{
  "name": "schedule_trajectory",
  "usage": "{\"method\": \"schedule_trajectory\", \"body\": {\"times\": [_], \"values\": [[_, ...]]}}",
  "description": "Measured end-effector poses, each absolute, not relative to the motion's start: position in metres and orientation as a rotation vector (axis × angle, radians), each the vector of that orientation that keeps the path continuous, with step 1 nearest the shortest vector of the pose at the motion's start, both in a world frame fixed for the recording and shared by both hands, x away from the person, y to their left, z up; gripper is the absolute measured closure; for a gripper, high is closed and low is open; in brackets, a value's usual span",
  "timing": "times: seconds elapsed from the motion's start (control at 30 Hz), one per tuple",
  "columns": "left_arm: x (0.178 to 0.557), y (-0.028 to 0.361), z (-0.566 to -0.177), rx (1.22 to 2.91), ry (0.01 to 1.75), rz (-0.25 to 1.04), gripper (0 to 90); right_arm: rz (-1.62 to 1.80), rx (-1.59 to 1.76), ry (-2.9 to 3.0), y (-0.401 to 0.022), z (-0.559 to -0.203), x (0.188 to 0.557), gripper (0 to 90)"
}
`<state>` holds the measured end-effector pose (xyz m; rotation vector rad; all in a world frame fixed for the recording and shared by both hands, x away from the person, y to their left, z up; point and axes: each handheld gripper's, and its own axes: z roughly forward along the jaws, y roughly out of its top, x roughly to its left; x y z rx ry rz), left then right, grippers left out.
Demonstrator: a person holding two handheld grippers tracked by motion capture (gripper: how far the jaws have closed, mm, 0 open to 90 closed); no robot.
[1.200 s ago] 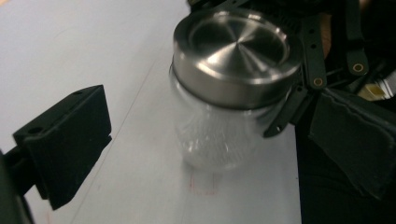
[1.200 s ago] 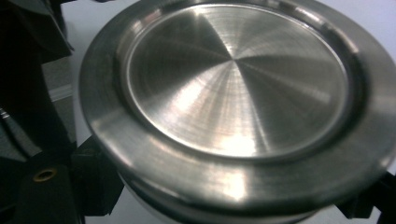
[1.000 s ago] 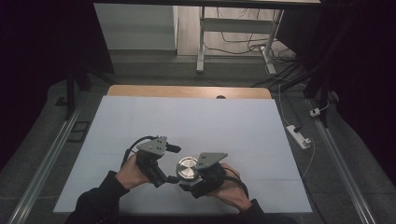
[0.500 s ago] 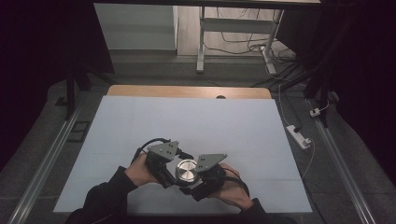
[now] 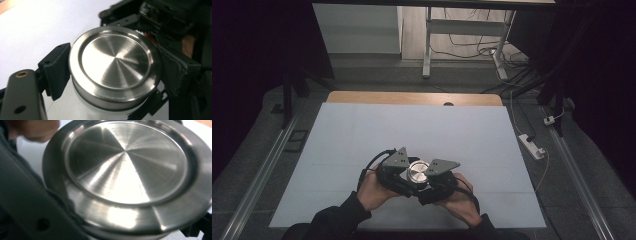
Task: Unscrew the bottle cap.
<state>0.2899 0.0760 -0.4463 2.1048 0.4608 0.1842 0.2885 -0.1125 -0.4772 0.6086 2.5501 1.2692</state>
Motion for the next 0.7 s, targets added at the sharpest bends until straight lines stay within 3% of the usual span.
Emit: {"method": "schedule_trajectory", "body": {"times": [0.03, 0.23, 0.5, 0.7], "values": [[0.291, 0.077, -0.445, 2.092, 0.463, 0.183, 6.1, 1.283, 0.604, 2.540, -0.114, -0.476, 0.289, 14.3], [0.300, 0.102, -0.435, 2.074, 0.286, 0.037, 1.2, 1.331, 0.543, 2.584, -0.116, -0.475, 0.289, 14.3], [0.297, 0.110, -0.439, 2.166, -0.008, -0.063, 5.0, 1.373, 0.318, 2.731, -0.107, -0.476, 0.280, 14.3], [0.292, 0.105, -0.441, 2.174, -0.105, -0.070, 16.4, 1.373, 0.195, 2.769, -0.102, -0.475, 0.271, 14.3]]}}
